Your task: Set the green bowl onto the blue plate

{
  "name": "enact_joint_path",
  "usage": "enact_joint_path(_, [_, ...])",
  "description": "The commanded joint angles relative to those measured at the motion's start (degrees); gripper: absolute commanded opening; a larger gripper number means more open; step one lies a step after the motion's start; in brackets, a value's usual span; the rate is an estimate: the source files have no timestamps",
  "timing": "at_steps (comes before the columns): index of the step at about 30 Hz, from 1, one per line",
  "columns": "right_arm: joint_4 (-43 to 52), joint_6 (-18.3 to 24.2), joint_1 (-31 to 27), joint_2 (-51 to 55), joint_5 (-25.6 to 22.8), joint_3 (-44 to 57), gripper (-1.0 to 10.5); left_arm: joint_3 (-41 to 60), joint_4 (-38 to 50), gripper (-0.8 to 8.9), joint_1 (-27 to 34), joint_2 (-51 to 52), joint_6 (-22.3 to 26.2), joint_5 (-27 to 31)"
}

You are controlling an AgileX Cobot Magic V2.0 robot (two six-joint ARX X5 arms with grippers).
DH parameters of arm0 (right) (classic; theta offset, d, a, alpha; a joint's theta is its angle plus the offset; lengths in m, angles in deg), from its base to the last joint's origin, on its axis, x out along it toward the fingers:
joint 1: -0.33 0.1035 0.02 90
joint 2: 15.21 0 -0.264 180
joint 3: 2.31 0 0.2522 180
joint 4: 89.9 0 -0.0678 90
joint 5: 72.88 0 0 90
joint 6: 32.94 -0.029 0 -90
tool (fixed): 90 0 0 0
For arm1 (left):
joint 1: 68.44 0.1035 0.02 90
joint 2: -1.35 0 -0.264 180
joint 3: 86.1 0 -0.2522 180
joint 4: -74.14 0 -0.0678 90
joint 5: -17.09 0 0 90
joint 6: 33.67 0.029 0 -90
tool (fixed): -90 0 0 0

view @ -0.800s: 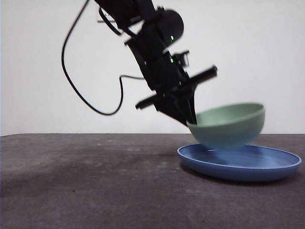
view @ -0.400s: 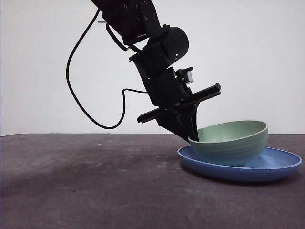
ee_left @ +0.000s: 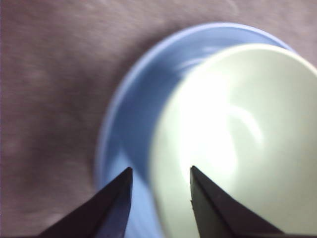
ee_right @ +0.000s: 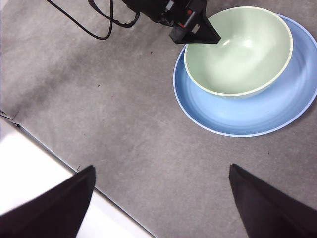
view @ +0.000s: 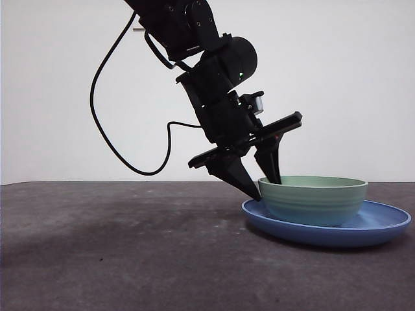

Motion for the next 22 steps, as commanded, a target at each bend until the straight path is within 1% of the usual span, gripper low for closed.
enact_joint_path(1, [0.5,-0.6,0.2,-0.3,0.1,-1.2,4.3,-2.1,0.0,1.96,-0.6,-1.2,0.1,-0.9])
enact_joint_path(3, [0.5,-0.6,0.2,-0.3,0.1,-1.1,4.3,-2.4,-0.3,1.99,-0.6,-0.9,0.1,-0.9])
enact_joint_path(7, [0.5,-0.6,0.2,-0.3,0.1,-1.2,4.3,-2.4,-0.9,2.84,-0.3,1.7,0.3,-0.9])
enact_joint_path(8, [0.5,-0.6,0.2,-0.3,0.1,-1.1,4.3,-2.4,-1.2,2.9,-0.1,2.6,0.5,-0.9])
enact_joint_path(15, [0.5,-0.6,0.2,-0.3,0.1,-1.1,4.3,-2.4,-4.9,2.89,2.0,11.8,2.9,-0.6])
enact_joint_path(22, [0.5,-0.6,0.2,-0.3,-0.1,-1.1,4.3,-2.2,-12.4,2.9,5.4,23.2,5.0,0.6])
